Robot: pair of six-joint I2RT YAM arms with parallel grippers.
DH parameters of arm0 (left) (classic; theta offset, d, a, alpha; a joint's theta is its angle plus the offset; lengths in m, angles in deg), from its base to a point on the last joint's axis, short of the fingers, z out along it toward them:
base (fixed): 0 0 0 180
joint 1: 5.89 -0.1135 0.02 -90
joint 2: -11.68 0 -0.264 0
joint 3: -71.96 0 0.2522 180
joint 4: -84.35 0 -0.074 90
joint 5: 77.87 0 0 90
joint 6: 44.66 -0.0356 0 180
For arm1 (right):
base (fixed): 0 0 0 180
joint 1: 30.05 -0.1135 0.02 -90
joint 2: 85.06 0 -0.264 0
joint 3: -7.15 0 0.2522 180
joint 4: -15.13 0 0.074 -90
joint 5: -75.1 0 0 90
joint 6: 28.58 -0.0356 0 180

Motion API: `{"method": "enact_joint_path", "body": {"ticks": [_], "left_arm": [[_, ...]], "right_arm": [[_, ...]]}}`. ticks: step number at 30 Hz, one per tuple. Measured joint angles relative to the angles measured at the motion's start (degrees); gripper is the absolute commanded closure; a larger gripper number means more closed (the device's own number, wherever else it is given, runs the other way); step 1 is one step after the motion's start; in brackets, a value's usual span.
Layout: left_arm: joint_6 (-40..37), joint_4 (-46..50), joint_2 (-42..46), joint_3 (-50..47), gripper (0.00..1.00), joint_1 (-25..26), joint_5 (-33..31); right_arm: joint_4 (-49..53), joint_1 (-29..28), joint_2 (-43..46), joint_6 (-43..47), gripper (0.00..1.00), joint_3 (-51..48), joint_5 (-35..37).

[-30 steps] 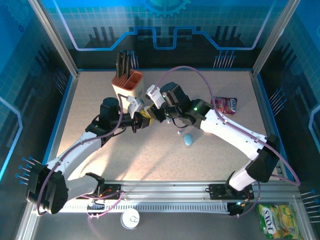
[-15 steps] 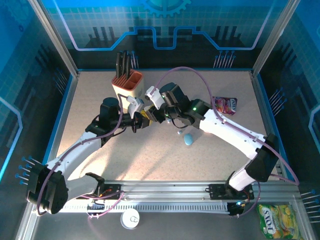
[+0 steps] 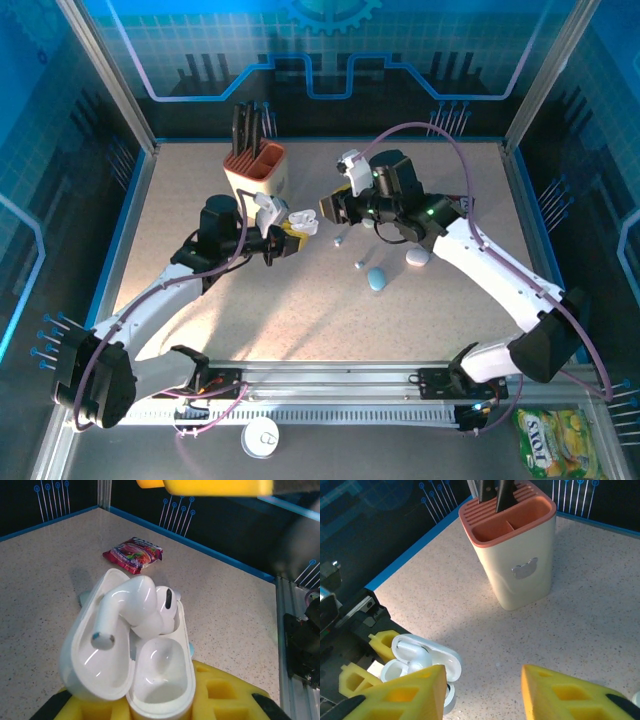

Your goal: Insert wireless bluetooth earbuds into charging case

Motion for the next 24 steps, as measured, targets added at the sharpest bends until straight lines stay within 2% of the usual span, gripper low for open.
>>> {"method": "enact_joint_path", "body": {"ticks": [18, 24], "left_arm": [[-0.44, -0.04, -0.02, 0.00, 0.84, 0.00, -0.02], [-1.42, -0.02, -0.02, 0.00, 0.84, 0.00, -0.04]], "right_arm": [[-1.95, -0.04, -0.17, -7.23, 0.53, -1.14, -7.41], [-2.14, -0.87, -2.97, -8.37, 0.53, -1.01, -9.05]]}}
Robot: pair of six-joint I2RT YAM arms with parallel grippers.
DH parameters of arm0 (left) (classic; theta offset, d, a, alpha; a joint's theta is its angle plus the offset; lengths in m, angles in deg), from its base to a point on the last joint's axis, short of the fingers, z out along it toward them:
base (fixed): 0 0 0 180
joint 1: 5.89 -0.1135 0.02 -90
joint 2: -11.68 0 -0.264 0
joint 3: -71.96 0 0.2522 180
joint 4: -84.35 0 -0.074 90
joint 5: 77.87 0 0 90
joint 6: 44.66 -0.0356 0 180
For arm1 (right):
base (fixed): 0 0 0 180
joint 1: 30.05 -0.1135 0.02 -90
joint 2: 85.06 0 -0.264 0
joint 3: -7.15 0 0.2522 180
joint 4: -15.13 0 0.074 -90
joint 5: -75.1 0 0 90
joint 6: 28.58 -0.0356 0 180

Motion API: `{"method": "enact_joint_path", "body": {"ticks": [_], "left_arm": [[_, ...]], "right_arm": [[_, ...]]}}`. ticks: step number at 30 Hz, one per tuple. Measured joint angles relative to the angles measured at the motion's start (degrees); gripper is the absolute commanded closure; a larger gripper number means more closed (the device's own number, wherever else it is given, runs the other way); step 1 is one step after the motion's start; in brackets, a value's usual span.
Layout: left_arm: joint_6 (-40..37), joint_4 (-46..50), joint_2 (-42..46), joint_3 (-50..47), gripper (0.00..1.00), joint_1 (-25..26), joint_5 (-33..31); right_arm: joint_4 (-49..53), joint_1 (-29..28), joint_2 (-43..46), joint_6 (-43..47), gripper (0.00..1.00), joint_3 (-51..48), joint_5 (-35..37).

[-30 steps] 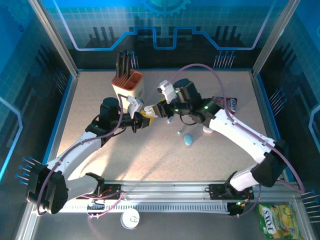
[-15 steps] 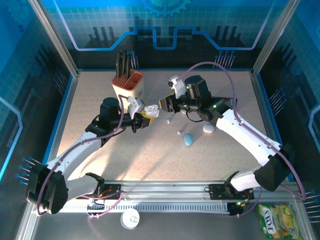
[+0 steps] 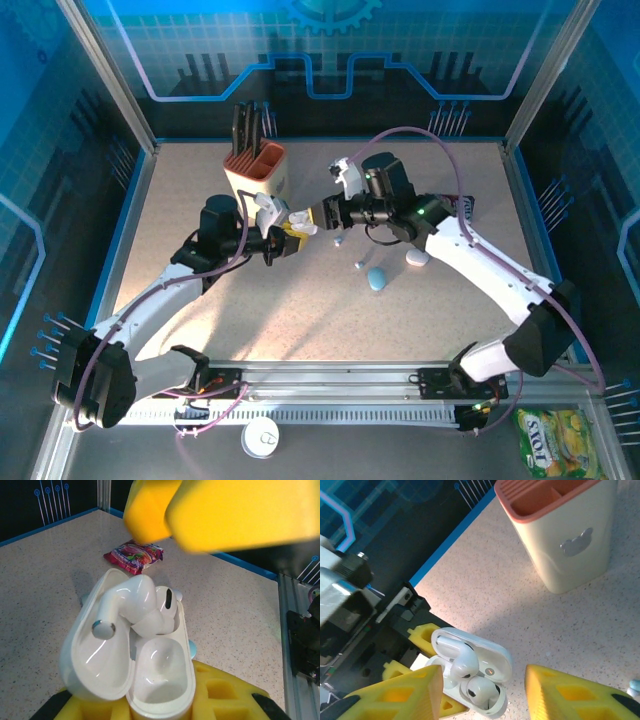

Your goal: Insert wireless bluetooth earbuds into charging case

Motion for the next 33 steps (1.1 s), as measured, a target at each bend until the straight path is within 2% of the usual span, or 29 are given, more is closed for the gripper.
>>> {"method": "enact_joint_path", "body": {"ticks": [21, 33], "left_arm": [[-0.04, 0.35, 0.00, 0.00, 0.84, 0.00, -0.39], [-0.07, 0.44, 0.00, 0.00, 0.84, 0.00, -0.59]], "right_arm": [[1.40, -0.81, -3.56, 0.31, 0.59, 2.97, -1.14], [2.49, -2.08, -4.44, 1.60, 0.71, 3.54, -1.31]]}}
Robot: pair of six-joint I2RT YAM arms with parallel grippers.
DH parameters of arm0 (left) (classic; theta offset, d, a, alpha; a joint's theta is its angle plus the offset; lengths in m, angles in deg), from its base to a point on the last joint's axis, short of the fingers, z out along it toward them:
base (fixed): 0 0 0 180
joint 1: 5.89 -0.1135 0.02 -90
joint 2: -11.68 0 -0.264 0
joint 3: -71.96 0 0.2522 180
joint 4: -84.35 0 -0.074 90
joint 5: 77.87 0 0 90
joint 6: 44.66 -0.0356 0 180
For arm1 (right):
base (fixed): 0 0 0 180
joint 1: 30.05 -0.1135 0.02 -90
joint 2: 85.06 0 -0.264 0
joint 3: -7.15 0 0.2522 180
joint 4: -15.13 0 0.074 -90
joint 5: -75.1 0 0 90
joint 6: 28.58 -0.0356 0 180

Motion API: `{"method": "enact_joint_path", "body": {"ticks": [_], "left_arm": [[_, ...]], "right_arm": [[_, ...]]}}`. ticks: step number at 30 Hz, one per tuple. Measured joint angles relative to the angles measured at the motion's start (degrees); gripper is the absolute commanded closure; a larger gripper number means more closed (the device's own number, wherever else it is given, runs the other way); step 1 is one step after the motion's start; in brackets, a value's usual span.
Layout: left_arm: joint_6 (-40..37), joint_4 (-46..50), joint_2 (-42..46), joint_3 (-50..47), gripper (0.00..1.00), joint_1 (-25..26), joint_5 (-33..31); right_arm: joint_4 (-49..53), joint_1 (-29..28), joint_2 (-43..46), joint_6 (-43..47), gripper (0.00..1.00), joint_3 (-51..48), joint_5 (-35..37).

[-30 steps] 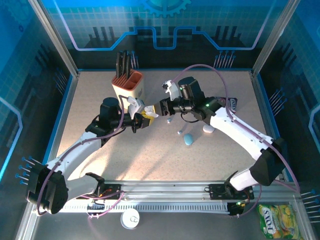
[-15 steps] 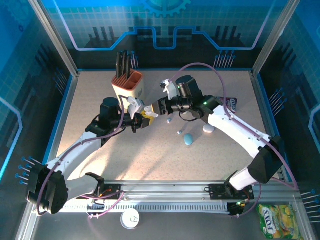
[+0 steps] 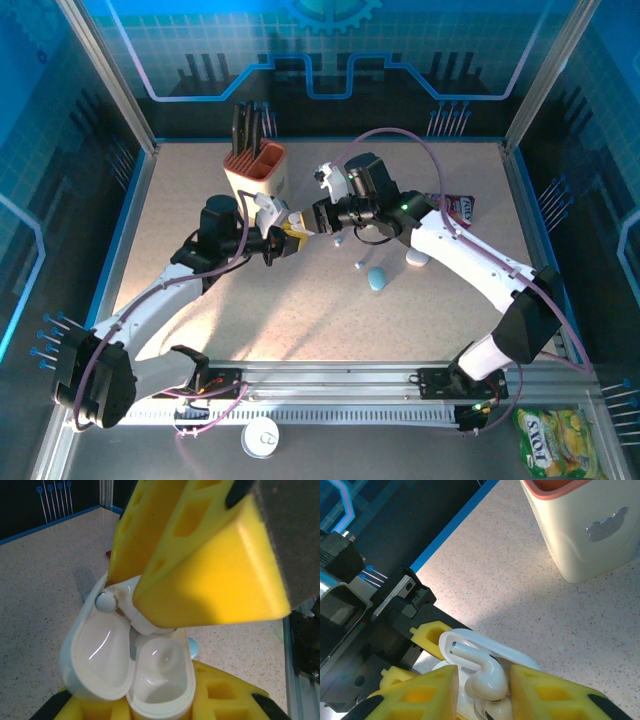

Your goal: Insert wireless bluetooth earbuds into charging case

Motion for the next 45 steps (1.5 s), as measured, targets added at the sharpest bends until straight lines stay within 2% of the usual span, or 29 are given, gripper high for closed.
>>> {"method": "enact_joint_path", "body": {"ticks": [10, 21, 33, 45], "left_arm": [[0.00, 0.00, 0.00, -0.09, 0.84, 0.00, 0.00], [-0.26, 0.04, 0.00, -0.11, 0.84, 0.00, 0.00], [-1.49, 3.30, 0.02, -0.11, 0.84, 0.00, 1.42], [-1.46, 5.70, 0.02, -0.11, 0.84, 0.00, 3.50]], "right_arm": [[1.05, -0.02, -0.04, 1.05, 0.78, 0.92, 0.66], [3.87, -0.50, -0.04, 5.95, 0.78, 2.75, 3.23], [11.85, -1.66, -0.02, 21.75, 0.79, 8.52, 7.48], [17.62, -7.30, -1.51, 39.15, 0.78, 13.22, 19.71]]}}
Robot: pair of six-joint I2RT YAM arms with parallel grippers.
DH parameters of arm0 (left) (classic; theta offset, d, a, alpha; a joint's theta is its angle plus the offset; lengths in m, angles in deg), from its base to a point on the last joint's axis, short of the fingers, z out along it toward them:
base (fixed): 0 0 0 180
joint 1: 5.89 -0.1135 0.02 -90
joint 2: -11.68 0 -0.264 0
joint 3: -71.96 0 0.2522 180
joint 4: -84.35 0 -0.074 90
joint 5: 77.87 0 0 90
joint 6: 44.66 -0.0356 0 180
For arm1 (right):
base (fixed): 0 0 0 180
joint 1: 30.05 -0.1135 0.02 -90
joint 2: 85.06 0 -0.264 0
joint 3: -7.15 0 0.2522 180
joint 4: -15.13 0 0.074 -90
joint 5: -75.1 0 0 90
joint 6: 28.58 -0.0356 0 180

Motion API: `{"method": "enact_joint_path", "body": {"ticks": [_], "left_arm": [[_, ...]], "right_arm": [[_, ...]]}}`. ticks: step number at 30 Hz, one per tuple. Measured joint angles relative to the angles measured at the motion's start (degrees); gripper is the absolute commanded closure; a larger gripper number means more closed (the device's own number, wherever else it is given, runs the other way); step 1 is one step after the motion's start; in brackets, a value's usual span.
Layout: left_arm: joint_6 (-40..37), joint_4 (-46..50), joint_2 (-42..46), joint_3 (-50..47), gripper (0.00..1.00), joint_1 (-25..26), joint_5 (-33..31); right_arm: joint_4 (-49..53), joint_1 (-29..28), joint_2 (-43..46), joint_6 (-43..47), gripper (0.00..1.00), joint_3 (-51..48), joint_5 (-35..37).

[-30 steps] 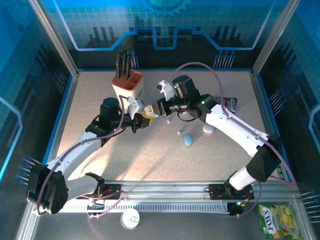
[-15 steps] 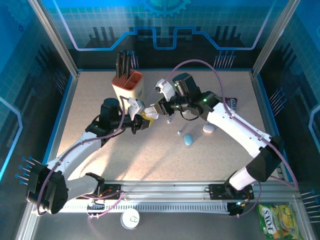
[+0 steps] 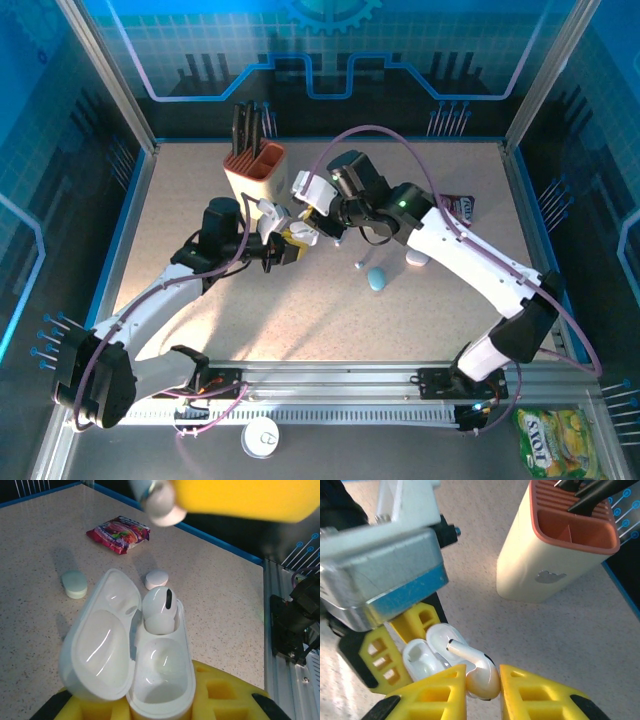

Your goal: Insert wireless bluetooth earbuds into charging case

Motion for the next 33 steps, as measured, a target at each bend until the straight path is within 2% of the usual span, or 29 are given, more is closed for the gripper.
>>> {"method": "enact_joint_path", "body": {"ticks": [13, 33], "left_arm": [[0.68, 0.15, 0.00, 0.02, 0.83, -0.02, 1.62], [2.47, 0.13, 0.00, 0.02, 0.83, -0.39, 4.28]], "right_arm": [[0.79, -5.40, -1.36, 11.58, 0.78, 0.00, 7.39], [0.28, -7.82, -1.36, 23.67, 0.77, -2.21, 12.26]]}}
